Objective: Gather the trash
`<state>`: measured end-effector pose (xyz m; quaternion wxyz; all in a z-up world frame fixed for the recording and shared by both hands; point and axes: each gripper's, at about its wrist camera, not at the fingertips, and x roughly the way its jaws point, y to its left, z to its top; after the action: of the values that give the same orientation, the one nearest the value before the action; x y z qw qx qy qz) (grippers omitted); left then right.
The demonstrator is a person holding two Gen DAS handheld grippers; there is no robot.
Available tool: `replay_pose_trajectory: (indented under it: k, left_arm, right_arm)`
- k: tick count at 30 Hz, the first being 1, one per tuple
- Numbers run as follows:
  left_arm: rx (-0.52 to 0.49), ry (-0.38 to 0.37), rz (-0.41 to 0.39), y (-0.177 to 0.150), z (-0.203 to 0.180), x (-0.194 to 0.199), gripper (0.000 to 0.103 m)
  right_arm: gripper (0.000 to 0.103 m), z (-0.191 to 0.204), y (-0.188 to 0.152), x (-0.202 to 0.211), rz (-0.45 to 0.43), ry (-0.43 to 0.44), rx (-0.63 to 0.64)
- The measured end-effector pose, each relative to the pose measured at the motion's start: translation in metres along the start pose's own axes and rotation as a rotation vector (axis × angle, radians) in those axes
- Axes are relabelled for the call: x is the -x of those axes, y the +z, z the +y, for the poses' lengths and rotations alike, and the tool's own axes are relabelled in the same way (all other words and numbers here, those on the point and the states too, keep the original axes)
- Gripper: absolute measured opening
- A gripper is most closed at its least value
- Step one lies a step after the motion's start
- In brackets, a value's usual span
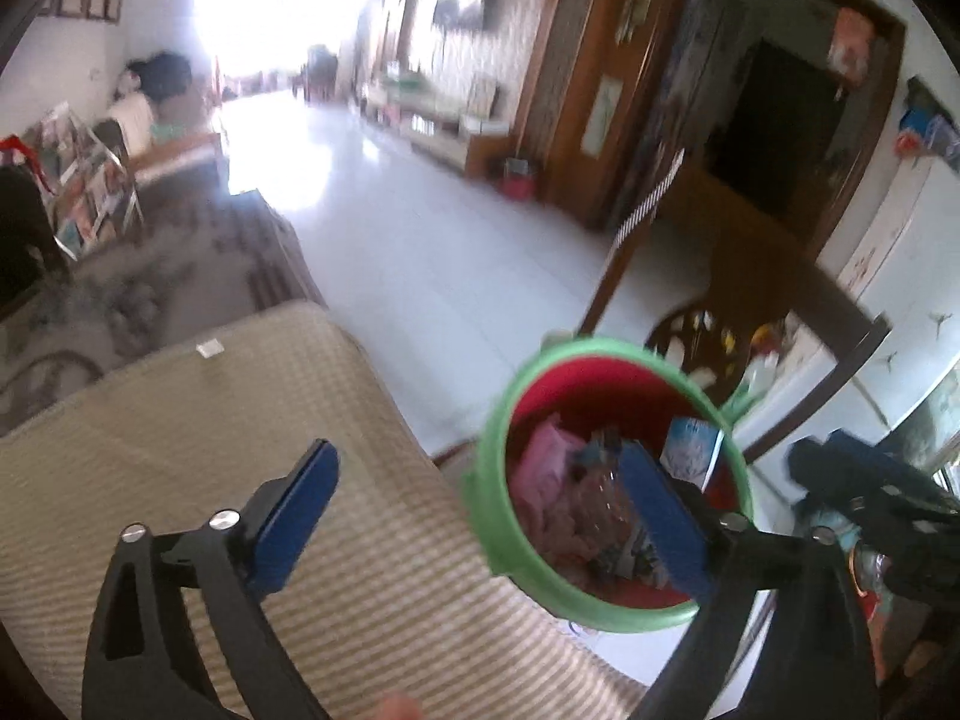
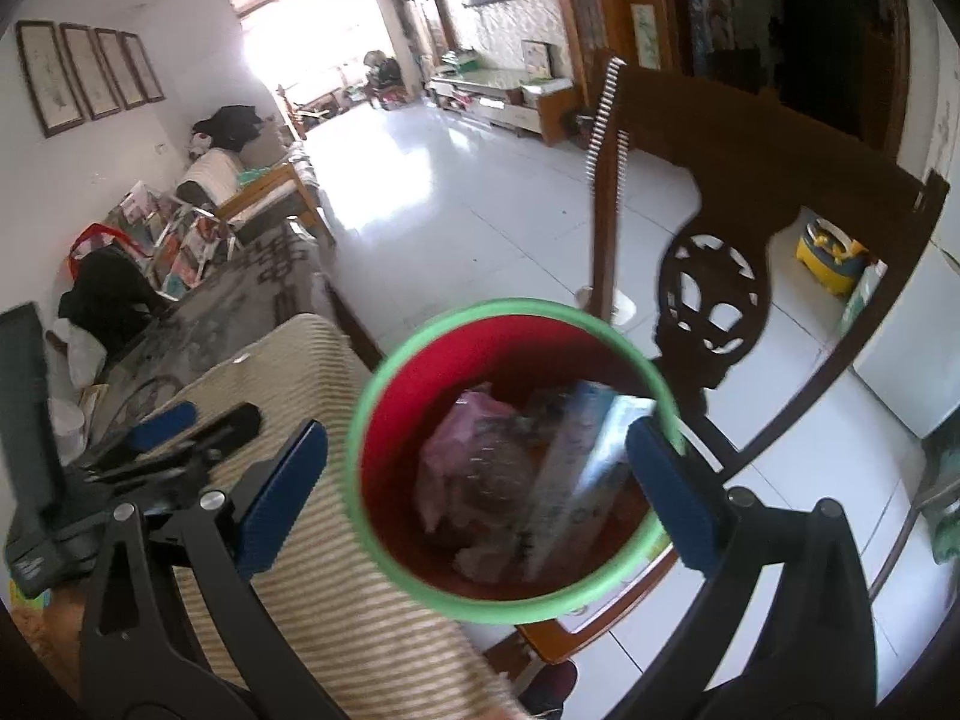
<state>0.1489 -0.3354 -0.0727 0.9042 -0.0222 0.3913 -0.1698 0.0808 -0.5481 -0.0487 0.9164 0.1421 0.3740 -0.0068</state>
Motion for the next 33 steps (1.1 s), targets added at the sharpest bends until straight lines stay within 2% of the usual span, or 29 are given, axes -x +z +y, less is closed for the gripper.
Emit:
replay_pose_trajectory:
  k: [3, 6, 8, 9, 11, 14, 19, 23, 28, 33]
  left_arm:
    - [0.004, -0.016, -0.14, 0.0, 0.02, 0.043, 0.095]
    - [-0.009, 0.017, -0.293, -0.004, 0.037, 0.088, 0.095]
    - [-0.043, 0.047, -0.406, -0.013, 0.046, 0.119, 0.095]
    - [-0.057, 0.056, -0.444, -0.016, 0.048, 0.129, 0.095]
    - [-0.097, 0.087, -0.511, -0.026, 0.053, 0.154, 0.095]
    - [-0.102, 0.082, -0.506, -0.033, 0.063, 0.172, 0.095]
    - [-0.069, 0.136, -0.488, -0.041, 0.086, 0.193, 0.095]
    - [-0.021, 0.175, -0.516, -0.052, 0.105, 0.213, 0.095]
    - [0.008, 0.193, -0.501, -0.057, 0.119, 0.221, 0.095]
    - [0.012, 0.18, -0.47, -0.064, 0.122, 0.224, 0.095]
  right_arm:
    - [0.098, 0.036, -0.007, 0.034, -0.177, -0.021, 0.052]
    - [0.098, 0.075, -0.021, 0.079, -0.463, -0.074, 0.102]
    - [0.098, 0.099, -0.036, 0.092, -0.575, -0.107, 0.108]
    - [0.098, 0.105, -0.038, 0.092, -0.568, -0.129, 0.093]
    - [0.098, 0.124, -0.04, 0.084, -0.449, -0.11, 0.07]
    - [0.098, 0.145, -0.049, 0.078, -0.371, -0.085, 0.058]
    - [0.098, 0.176, -0.063, 0.084, -0.365, -0.117, 0.097]
    - [0.098, 0.19, -0.074, 0.09, -0.379, -0.12, 0.103]
    - [0.098, 0.197, -0.081, 0.097, -0.374, -0.132, 0.107]
    - [0.098, 0.199, -0.087, 0.103, -0.37, -0.142, 0.091]
